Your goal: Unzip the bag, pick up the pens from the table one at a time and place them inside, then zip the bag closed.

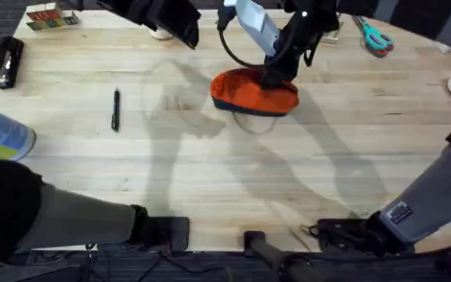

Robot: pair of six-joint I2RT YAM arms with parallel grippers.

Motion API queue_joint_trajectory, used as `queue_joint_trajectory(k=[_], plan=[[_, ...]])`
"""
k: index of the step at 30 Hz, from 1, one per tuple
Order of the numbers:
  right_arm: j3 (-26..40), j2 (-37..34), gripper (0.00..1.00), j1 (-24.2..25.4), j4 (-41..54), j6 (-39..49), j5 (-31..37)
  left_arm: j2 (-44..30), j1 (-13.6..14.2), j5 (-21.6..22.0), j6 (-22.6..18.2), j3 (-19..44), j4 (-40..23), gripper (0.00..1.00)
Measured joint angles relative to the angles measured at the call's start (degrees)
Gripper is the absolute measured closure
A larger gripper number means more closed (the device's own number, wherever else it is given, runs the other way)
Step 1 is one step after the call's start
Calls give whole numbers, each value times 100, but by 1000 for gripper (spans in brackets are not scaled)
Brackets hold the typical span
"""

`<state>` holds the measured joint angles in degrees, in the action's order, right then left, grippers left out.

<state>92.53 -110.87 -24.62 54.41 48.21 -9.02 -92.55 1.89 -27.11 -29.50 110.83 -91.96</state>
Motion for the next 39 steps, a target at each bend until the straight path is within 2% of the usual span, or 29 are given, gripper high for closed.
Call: queue_joint_trajectory(k=[3, 4, 5, 10, 11, 39], plan=[[0, 0, 957, 0, 0, -2, -2, 0, 0, 0, 0, 0, 0, 8], [0, 0, 903, 0, 0, -4, -2, 0, 0, 0, 0, 0, 0, 8], [0, 0, 792, 0, 2, -21, -6, 0, 0, 0, 0, 0, 0, 8], [0, 0, 78, 0, 32, -17, -42, 0, 0, 0, 0, 0, 0, 8], [0, 0, 26, -1, 44, -19, -44, 0, 0, 0, 0, 0, 0, 8], [0, 0, 4, -7, 95, -19, -2, 0, 0, 0, 0, 0, 2, 8]])
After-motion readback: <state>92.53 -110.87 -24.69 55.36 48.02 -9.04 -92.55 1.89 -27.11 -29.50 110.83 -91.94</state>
